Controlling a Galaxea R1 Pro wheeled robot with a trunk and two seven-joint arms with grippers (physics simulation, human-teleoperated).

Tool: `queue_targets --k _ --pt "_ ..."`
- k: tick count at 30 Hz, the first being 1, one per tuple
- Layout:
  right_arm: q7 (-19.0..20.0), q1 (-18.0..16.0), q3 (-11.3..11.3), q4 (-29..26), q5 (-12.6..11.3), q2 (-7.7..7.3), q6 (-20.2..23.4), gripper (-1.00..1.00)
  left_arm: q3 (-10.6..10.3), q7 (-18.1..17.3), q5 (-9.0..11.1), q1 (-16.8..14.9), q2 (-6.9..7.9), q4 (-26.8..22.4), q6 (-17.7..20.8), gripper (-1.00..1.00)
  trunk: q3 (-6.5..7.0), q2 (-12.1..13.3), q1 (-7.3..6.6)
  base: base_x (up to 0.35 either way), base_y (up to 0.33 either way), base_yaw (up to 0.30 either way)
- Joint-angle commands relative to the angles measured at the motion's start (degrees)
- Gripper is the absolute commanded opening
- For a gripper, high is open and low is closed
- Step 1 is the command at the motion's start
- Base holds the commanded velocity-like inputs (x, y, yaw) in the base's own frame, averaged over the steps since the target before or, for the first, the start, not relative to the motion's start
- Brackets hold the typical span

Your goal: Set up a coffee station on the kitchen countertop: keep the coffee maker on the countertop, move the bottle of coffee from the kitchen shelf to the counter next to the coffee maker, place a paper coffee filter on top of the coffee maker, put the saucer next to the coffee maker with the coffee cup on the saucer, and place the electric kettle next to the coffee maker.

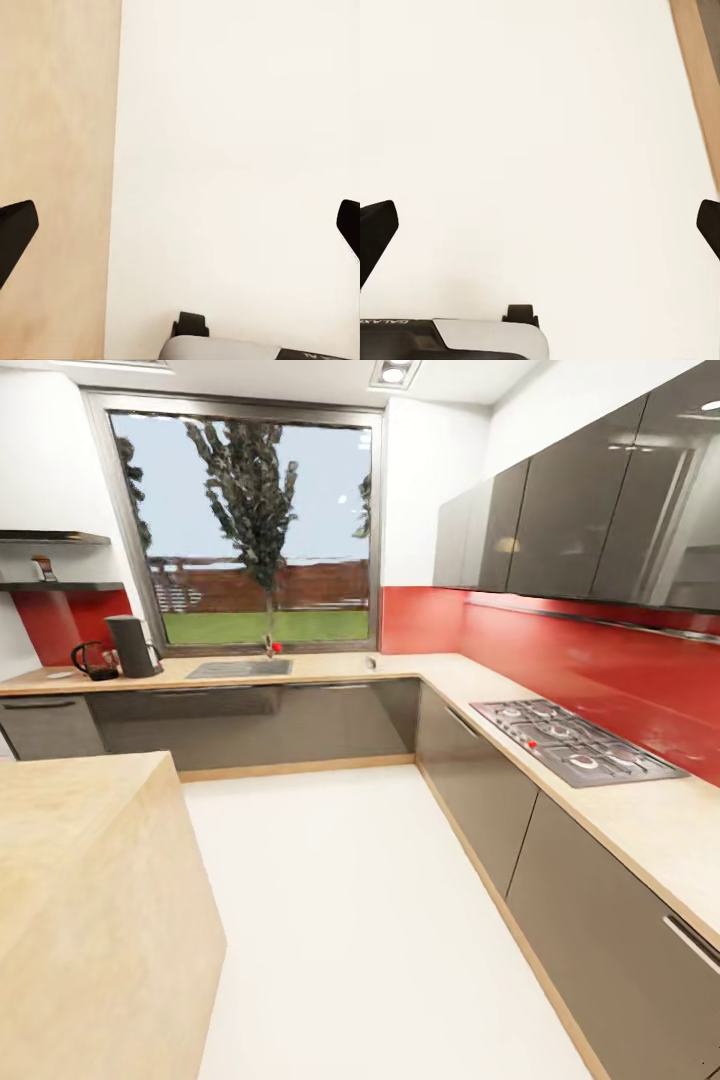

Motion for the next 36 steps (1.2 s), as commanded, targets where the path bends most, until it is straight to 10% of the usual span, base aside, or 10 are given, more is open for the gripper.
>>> queue_targets --k 1,36 --pt "0.0 0.0 0.0 0.0 0.1 0.00 -0.2 1.00 0.1 0.0 0.0 -0.1 -0.01 0.1 -0.2 1.00 -0.13 -0.1 0.07 0.337 0.000 0.000" --pt "0.1 0.0 0.1 0.1 0.4 -0.41 -1.0 1.00 0.5 0.4 -0.1 -0.1 0.52 0.0 -0.2 1.00 -0.13 -0.1 0.07 0.337 0.000 0.000"
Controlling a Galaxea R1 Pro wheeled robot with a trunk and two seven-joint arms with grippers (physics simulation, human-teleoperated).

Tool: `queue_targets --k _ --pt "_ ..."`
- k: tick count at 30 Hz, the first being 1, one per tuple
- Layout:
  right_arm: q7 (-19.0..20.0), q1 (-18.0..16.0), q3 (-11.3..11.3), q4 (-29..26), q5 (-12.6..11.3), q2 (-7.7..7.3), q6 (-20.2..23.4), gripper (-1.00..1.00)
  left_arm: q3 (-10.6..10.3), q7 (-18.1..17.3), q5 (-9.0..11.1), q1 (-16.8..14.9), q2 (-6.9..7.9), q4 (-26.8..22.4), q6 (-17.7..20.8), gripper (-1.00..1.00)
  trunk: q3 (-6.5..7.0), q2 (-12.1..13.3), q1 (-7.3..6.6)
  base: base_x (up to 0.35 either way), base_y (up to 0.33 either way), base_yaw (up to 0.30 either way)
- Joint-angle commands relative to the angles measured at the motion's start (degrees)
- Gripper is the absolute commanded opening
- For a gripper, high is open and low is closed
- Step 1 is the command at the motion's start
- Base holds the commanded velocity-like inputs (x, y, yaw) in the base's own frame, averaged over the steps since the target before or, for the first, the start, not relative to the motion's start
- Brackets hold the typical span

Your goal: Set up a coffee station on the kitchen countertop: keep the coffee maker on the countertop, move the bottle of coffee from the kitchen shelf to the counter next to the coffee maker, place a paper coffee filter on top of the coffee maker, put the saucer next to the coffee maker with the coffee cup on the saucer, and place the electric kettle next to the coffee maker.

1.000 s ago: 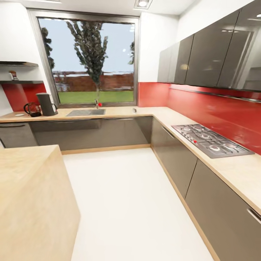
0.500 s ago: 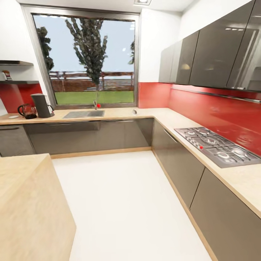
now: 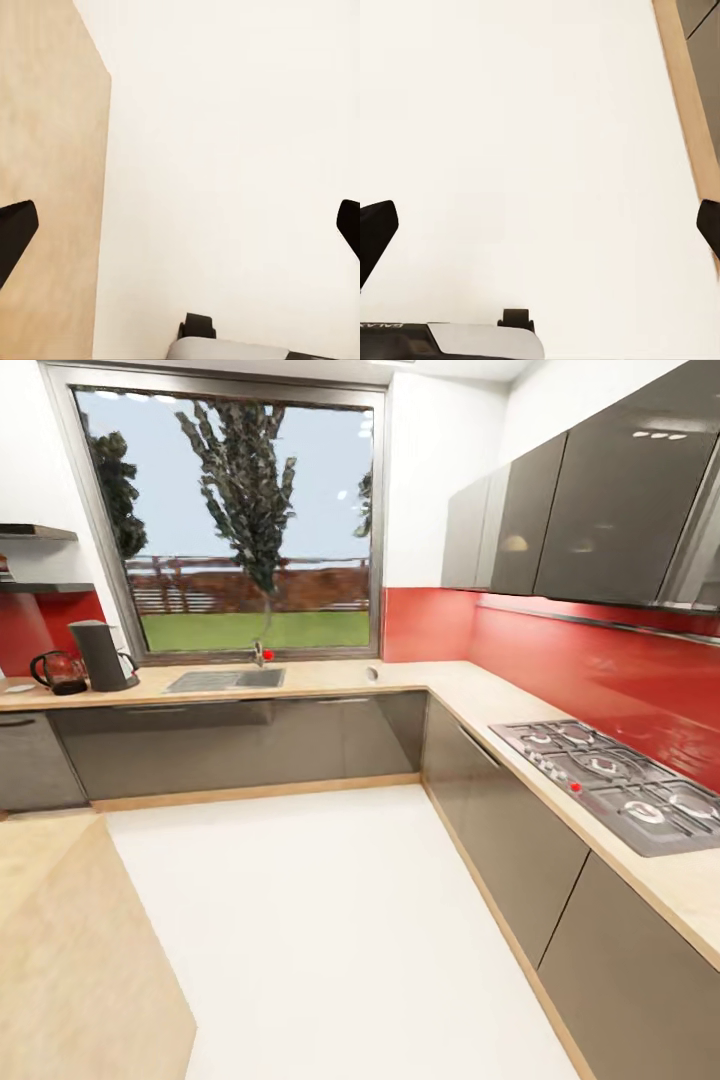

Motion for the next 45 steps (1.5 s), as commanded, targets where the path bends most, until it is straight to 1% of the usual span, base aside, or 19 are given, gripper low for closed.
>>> queue_targets --k 1,11,19,45 --pt "0.0 0.0 0.0 0.0 0.1 -0.01 -0.3 1.00 0.1 0.0 0.0 -0.1 0.00 0.1 -0.2 1.00 -0.13 -0.1 0.07 0.337 0.000 0.000" --pt "-0.1 0.0 -0.1 0.2 0.1 -0.08 -0.6 1.00 0.2 0.0 0.0 -0.1 0.00 0.1 -0.2 1.00 -0.13 -0.1 0.07 0.337 0.000 0.000" --pt "-0.1 0.0 -0.1 0.2 0.1 -0.53 -0.6 1.00 0.2 0.0 0.0 -0.1 0.00 0.1 -0.2 1.00 -0.13 -0.1 0.07 0.337 0.000 0.000" --pt "0.0 0.0 -0.1 0.2 0.0 -0.47 -0.5 1.00 0.2 0.0 0.0 -0.1 0.03 0.1 -0.2 1.00 -0.13 -0.1 0.07 0.337 0.000 0.000"
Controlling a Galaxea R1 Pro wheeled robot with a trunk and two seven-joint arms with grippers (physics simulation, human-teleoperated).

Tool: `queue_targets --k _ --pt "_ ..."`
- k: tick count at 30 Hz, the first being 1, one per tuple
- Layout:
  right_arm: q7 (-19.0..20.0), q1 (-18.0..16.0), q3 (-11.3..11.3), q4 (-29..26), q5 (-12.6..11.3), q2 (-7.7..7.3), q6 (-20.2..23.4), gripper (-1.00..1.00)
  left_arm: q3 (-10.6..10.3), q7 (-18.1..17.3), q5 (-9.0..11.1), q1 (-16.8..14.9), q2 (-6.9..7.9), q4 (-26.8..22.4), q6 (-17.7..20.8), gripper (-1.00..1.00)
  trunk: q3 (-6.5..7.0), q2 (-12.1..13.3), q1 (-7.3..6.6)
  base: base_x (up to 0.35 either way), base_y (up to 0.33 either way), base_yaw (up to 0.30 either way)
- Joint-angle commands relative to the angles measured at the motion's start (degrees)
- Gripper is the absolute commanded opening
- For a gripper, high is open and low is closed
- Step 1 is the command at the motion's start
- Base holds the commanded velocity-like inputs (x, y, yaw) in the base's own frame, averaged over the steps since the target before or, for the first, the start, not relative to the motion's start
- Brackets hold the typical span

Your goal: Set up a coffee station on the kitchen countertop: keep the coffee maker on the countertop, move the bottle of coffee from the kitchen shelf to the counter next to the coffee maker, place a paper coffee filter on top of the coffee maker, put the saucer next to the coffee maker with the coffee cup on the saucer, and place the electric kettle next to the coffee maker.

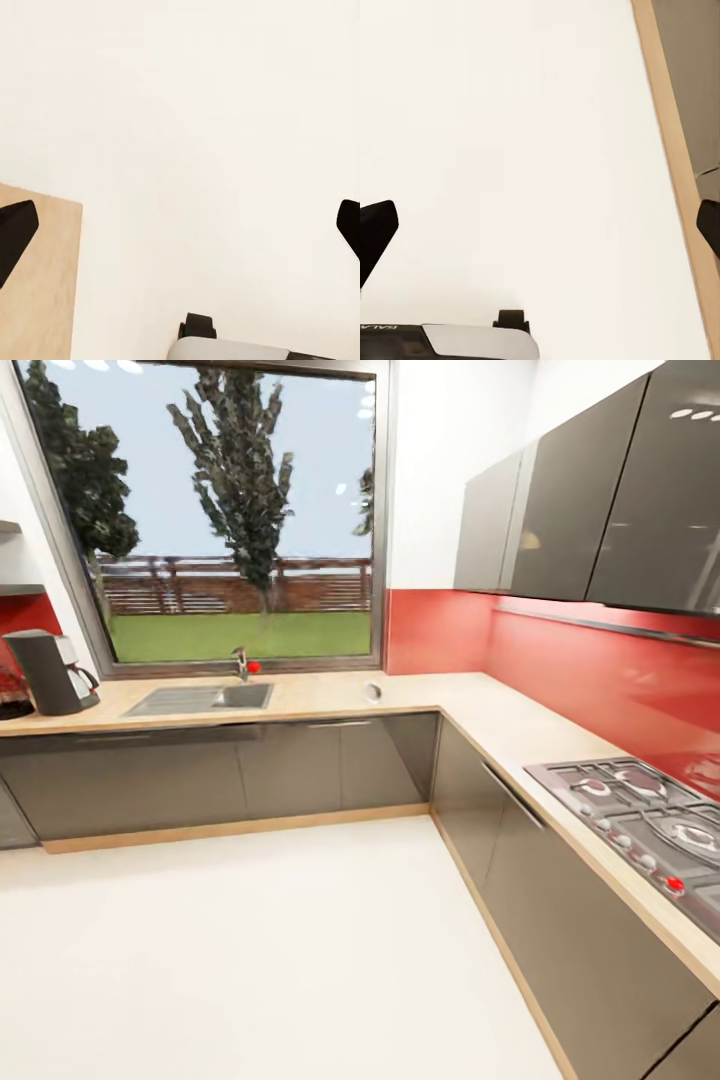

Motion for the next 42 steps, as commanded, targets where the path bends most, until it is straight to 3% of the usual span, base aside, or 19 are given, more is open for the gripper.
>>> queue_targets --k 1,17,40,42 --pt "0.0 0.0 0.0 0.0 0.1 0.00 -0.2 1.00 0.1 0.0 0.0 -0.1 -0.02 0.1 -0.2 1.00 -0.13 -0.1 0.07 0.337 0.000 0.000" --pt "-0.1 0.0 -0.1 0.0 0.1 0.06 -0.2 1.00 0.1 0.0 0.0 -0.1 -0.03 0.1 -0.2 1.00 -0.13 -0.1 0.07 0.337 0.000 0.093" --pt "-0.1 0.0 -0.1 0.1 0.1 0.02 -0.2 1.00 0.2 0.0 0.0 -0.1 0.05 0.1 -0.2 1.00 -0.13 -0.1 0.07 0.337 0.007 0.005" --pt "-0.1 0.0 -0.1 2.0 0.2 -0.01 -0.2 1.00 0.2 0.0 0.0 -0.1 0.05 0.1 -0.1 1.00 -0.13 -0.1 0.07 0.337 0.100 0.000"
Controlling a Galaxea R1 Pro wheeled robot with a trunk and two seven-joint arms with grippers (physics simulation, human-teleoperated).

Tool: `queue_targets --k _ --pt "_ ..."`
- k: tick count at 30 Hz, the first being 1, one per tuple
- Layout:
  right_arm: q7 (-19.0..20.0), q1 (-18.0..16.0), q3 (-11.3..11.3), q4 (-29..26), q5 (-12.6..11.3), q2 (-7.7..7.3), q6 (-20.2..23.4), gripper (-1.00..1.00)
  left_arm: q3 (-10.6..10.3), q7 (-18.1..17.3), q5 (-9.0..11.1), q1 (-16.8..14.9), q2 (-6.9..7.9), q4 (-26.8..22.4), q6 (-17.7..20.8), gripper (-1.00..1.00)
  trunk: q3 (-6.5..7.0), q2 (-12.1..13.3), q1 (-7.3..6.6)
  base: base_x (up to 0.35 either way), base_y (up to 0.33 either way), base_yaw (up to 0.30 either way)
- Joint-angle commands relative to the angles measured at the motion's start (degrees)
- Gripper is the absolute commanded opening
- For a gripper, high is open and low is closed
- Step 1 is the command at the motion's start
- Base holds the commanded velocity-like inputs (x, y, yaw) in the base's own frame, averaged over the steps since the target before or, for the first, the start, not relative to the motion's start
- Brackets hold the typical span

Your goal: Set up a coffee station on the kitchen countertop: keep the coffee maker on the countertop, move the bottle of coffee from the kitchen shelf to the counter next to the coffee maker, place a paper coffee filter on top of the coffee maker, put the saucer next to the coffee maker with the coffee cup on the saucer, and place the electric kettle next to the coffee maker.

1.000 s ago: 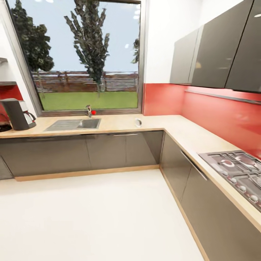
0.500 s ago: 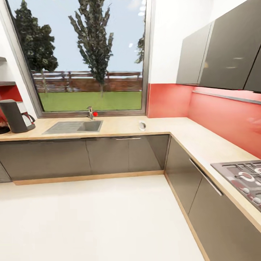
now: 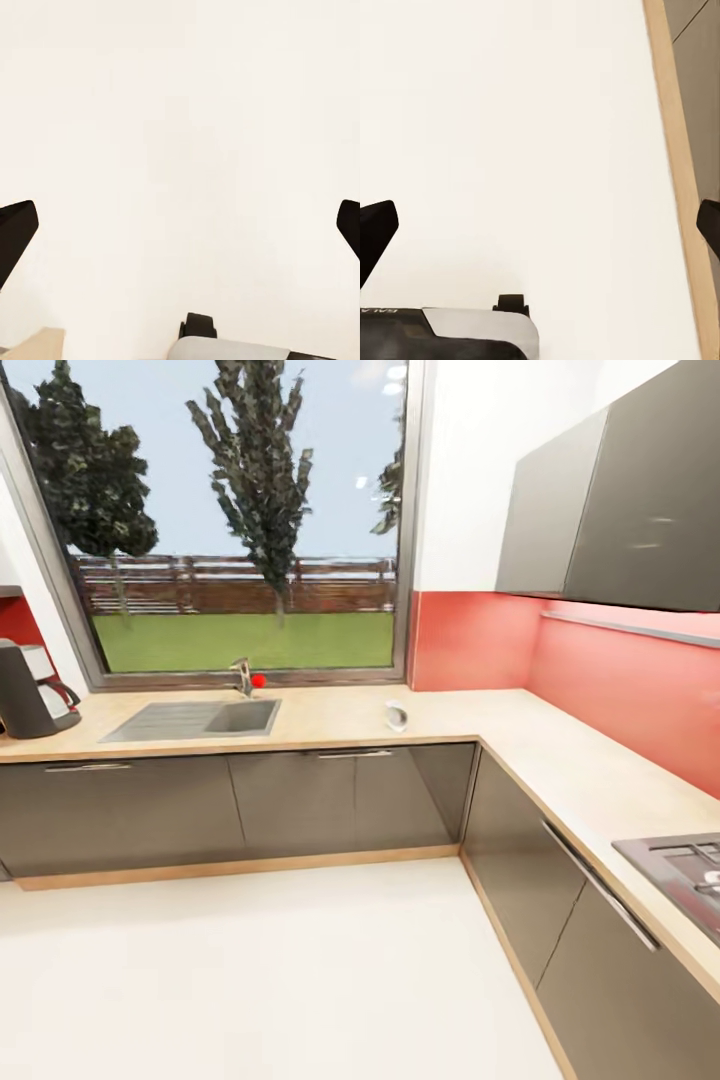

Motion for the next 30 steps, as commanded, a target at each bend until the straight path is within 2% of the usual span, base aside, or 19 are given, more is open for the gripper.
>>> queue_targets --k 1,17,30 --pt "0.0 -0.1 0.0 1.4 0.2 -0.01 -0.2 1.00 0.1 0.0 0.0 -0.1 0.00 0.1 -0.2 1.00 -0.12 -0.1 0.07 0.337 0.105 0.000" --pt "0.1 -0.1 0.0 1.6 0.0 0.01 -0.2 1.00 0.1 0.0 0.0 -0.1 0.00 0.1 -0.2 1.00 -0.12 -0.1 0.07 0.337 0.101 0.000" --pt "0.1 -0.1 0.0 1.6 0.0 0.01 -0.2 1.00 0.1 0.0 0.0 -0.1 0.00 0.1 -0.3 1.00 -0.12 -0.1 0.07 0.337 0.010 0.000"
